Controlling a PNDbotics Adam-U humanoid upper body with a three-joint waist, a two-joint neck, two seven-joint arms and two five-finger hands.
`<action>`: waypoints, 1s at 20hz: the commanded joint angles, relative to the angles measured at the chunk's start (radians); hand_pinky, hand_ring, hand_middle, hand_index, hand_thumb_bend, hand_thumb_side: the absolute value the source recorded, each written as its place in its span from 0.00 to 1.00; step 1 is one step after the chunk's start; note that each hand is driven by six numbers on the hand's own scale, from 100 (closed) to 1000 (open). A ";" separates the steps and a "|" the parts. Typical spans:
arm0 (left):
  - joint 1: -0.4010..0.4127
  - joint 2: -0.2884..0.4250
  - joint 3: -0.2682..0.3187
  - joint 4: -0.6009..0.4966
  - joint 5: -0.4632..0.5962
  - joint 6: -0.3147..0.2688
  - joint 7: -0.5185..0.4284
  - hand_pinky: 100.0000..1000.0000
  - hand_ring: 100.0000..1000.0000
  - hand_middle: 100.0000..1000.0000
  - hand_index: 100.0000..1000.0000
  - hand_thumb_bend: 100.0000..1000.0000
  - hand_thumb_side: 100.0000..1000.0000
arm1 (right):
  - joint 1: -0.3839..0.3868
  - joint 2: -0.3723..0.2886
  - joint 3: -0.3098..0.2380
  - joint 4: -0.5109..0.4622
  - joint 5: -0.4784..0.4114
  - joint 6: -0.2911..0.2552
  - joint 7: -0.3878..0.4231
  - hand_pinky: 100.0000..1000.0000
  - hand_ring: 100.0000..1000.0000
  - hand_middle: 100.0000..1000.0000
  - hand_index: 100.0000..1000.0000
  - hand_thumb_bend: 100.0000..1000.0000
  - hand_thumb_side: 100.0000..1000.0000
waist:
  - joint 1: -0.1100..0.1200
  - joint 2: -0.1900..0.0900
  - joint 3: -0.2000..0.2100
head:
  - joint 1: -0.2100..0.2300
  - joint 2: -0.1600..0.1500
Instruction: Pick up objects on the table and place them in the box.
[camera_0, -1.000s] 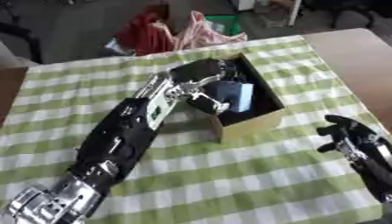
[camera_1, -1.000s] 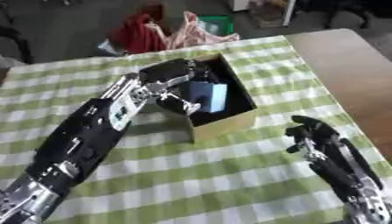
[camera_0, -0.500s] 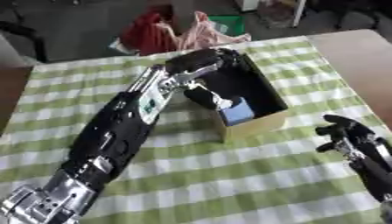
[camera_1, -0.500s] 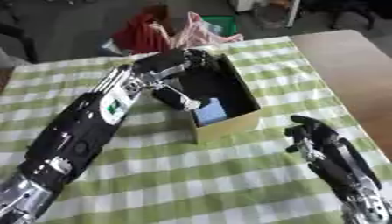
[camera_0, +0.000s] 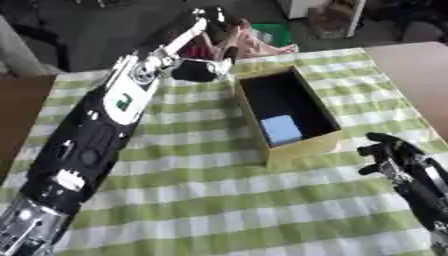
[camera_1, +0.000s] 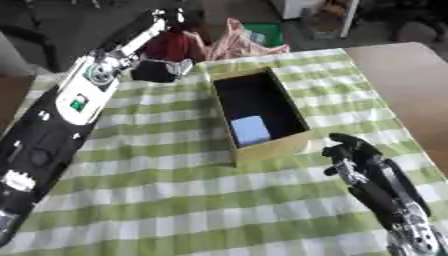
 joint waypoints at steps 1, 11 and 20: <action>0.015 0.072 0.049 -0.063 0.071 0.048 0.030 0.72 0.76 0.72 0.84 0.00 0.25 | -0.003 -0.022 -0.013 -0.016 0.000 -0.001 -0.008 0.55 0.79 0.57 0.84 0.00 0.50 | -0.010 -0.020 0.015 | -0.006 0.011; 0.212 0.154 0.158 -0.252 0.294 0.181 0.107 0.70 0.77 0.69 0.84 0.00 0.36 | 0.008 -0.028 -0.024 -0.017 0.003 0.000 -0.023 0.55 0.79 0.57 0.84 0.00 0.50 | -0.014 -0.022 0.086 | -0.003 0.035; 0.393 0.125 0.212 -0.366 0.377 0.265 0.104 0.70 0.78 0.70 0.86 0.00 0.46 | 0.014 -0.027 -0.030 -0.016 0.005 0.000 -0.030 0.55 0.79 0.57 0.84 0.00 0.51 | -0.016 -0.023 0.109 | 0.003 0.066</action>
